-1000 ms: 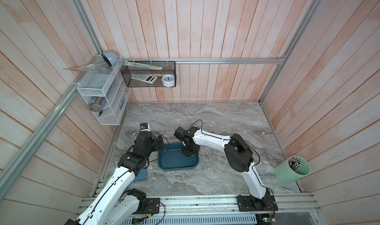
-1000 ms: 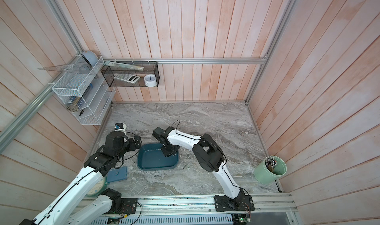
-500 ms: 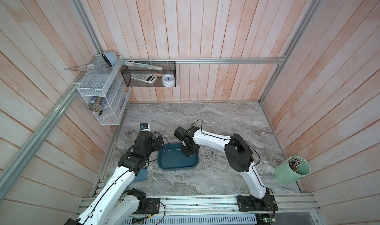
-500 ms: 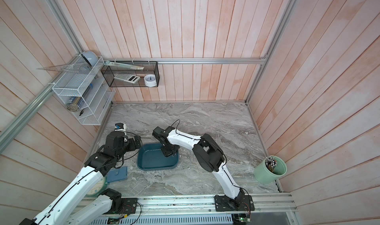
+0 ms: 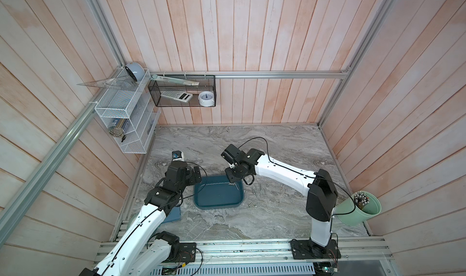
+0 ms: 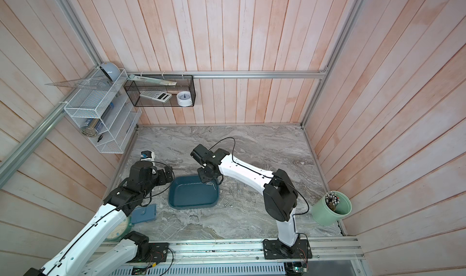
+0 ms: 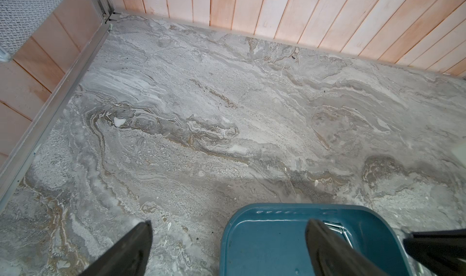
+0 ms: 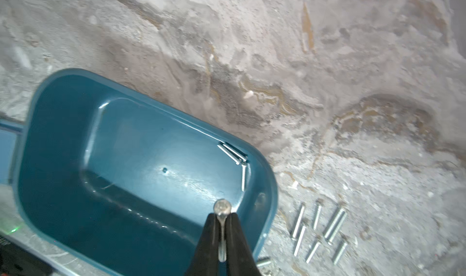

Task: Take out the screws from the storage box
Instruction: Pick up the screw from the storage box, then place the screw at the center of the board.

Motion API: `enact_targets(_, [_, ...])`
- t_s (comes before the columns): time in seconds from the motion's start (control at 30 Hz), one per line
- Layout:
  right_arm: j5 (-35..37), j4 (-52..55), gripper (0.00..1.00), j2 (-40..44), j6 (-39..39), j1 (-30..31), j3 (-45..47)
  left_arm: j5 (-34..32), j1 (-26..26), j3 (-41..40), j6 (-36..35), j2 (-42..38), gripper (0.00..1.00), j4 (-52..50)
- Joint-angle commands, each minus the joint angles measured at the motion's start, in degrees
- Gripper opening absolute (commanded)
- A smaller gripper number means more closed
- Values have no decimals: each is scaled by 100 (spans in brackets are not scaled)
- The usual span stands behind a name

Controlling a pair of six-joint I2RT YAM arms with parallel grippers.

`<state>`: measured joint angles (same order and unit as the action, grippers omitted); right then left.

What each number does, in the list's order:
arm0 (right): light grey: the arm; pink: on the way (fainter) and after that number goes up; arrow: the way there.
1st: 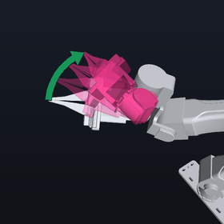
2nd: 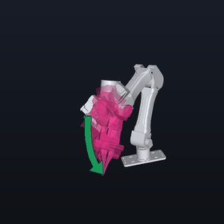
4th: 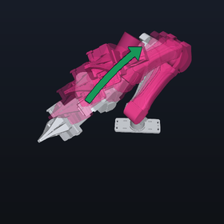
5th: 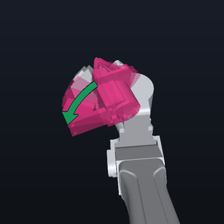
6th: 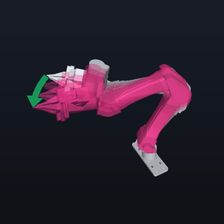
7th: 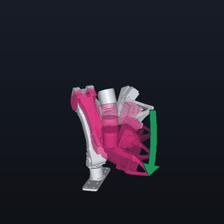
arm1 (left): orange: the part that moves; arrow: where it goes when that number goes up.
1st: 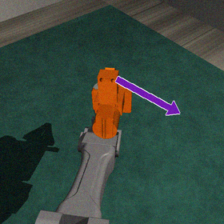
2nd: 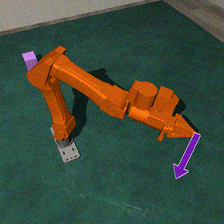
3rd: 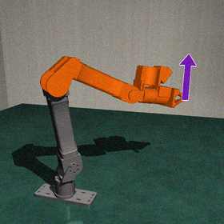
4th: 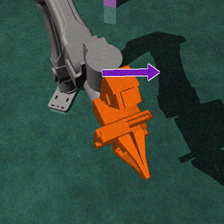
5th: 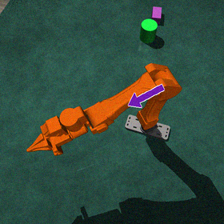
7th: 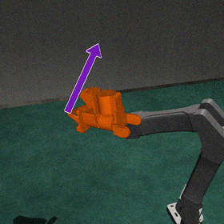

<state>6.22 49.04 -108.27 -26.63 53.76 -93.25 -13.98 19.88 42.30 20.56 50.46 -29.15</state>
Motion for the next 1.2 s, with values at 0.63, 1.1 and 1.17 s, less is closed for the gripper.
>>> enact_targets(0.63, [-80, -665, 9, 1000, -695, -844, 2654, 4, -26, 94, -6, -18, 100, -78])
enact_targets(1.1, [-5, -809, 11, 544, -914, -836, 2765, -61, -19, 113, 0, -4, 100, -110])
enact_targets(1.17, [24, -777, 13, 544, -923, -841, 2743, -61, -20, 117, 1, -2, 100, -113])
